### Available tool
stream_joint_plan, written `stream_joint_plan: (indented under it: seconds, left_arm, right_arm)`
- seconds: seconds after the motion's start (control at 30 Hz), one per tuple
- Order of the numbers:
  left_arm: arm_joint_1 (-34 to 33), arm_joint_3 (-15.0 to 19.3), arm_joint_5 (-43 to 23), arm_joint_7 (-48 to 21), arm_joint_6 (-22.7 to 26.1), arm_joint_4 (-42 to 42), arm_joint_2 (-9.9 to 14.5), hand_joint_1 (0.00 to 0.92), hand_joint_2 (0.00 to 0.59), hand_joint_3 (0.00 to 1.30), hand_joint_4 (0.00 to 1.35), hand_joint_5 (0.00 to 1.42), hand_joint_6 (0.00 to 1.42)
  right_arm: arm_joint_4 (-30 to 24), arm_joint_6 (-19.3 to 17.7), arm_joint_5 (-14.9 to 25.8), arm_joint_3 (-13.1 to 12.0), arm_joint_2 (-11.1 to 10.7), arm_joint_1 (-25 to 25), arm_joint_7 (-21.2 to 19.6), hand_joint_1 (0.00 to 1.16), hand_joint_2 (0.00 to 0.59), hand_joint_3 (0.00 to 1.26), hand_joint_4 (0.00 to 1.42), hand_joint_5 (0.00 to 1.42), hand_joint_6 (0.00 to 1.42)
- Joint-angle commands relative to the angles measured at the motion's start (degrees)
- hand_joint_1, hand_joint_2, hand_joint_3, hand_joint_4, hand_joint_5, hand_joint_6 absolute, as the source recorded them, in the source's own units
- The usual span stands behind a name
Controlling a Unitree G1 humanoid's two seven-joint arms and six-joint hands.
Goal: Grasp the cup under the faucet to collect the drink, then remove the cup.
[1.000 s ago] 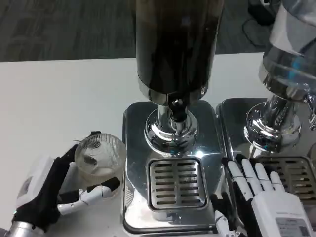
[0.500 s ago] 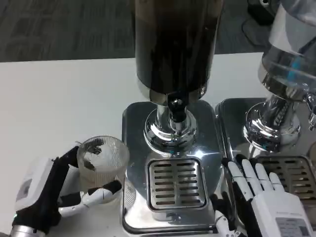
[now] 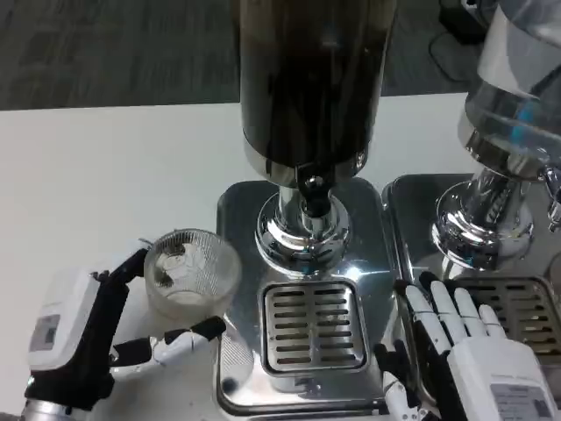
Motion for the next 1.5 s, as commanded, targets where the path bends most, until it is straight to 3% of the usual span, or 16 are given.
stream_joint_plan:
  seconds: [0.03,0.5,1.07,1.5]
  left_arm:
    - [-1.1,-0.8,0.6,2.6,-0.8,-1.5,0.5,0.510,0.158,0.39,0.41,0.63,0.54]
    - [-9.2,-7.7,0.0,-1.9,-2.4,3.3,-2.7,0.475,0.161,0.39,0.41,0.63,0.55]
    - [-17.0,-13.2,0.9,-2.6,-2.6,10.6,-7.9,0.435,0.152,0.38,0.41,0.63,0.52]
    - [-20.0,-16.1,1.9,-1.2,-1.2,15.4,-10.4,0.393,0.150,0.38,0.40,0.61,0.50]
  right_arm:
    - [-0.3,0.0,0.6,-0.5,-0.5,-0.4,-0.1,0.10,0.495,0.08,0.00,0.00,0.03]
    - [-0.6,0.8,0.3,-0.7,0.6,-0.1,-1.1,0.10,0.500,0.08,0.00,0.00,0.04]
    - [-2.4,2.4,-0.3,-0.2,1.6,1.1,-0.7,0.10,0.500,0.08,0.00,0.00,0.05]
    - [-3.9,3.6,-0.5,-0.3,1.9,2.0,-0.2,0.10,0.502,0.08,0.00,0.00,0.05]
